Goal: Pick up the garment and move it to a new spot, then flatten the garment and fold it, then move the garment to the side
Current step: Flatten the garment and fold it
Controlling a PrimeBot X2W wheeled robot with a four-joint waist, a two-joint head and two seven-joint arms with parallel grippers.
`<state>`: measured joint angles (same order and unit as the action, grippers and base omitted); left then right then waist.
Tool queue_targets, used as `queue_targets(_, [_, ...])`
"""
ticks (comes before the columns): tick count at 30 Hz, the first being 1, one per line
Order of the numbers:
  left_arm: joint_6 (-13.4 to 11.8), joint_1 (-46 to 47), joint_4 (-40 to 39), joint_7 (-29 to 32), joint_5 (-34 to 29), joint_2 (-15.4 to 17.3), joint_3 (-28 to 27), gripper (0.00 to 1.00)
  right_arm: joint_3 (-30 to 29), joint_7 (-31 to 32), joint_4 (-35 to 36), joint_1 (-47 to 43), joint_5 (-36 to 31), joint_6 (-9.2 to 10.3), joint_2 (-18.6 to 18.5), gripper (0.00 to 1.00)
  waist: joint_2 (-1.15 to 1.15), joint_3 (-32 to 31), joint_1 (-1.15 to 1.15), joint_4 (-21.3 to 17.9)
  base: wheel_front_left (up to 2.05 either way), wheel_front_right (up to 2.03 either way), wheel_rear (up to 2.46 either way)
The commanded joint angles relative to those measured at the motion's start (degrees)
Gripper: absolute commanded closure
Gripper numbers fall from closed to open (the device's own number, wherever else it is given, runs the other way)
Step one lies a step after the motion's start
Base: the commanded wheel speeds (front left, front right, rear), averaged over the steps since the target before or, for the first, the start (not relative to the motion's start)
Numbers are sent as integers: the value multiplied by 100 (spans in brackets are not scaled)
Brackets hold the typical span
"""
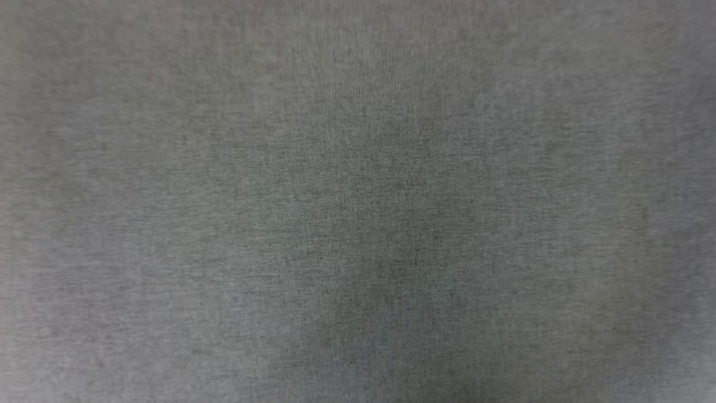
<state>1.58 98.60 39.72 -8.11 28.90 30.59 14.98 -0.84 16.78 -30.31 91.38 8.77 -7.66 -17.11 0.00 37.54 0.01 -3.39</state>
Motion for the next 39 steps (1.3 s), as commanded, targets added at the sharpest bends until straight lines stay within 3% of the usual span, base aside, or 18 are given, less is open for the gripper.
queue_targets(1, [-23, 145, 86, -52, 13, 160, -82, 100, -68, -71, -126, 163, -5, 32, -122, 100, 0, 361, -1, -11, 0, 0, 0])
queue_targets(11, [172, -13, 680, -361, 227, 30, -132, 100, 374, -641, -1239, 644, 171, 32, -129, 100, 0, 755, -1, 59, 0, 0, 0])
queue_targets(19, [413, -950, 1151, -626, 529, -227, -175, 100, 1028, -1009, -1875, 9, 608, 30, -140, 100, 0, 271, -1, 144, 0, 0, 0])
queue_targets(24, [519, -2138, 1217, -697, 777, -395, -242, 100, 1579, -1157, -1964, -1050, 1104, 29, -242, 100, 0, -405, -1, 208, 0, 0, 0])
queue_targets(31, [550, -4572, 794, -719, 1011, -625, -447, 100, 2007, -1245, -1603, -3259, 1832, 30, -434, 100, 0, -1588, -1, 233, 0, 0, 0])
queue_targets(39, [117, -7274, -308, -720, 1066, -835, -664, 100, 1789, -1068, -864, -5598, 2148, 31, -570, 100, 0, -2734, -1, 243, 0, 0, 0])
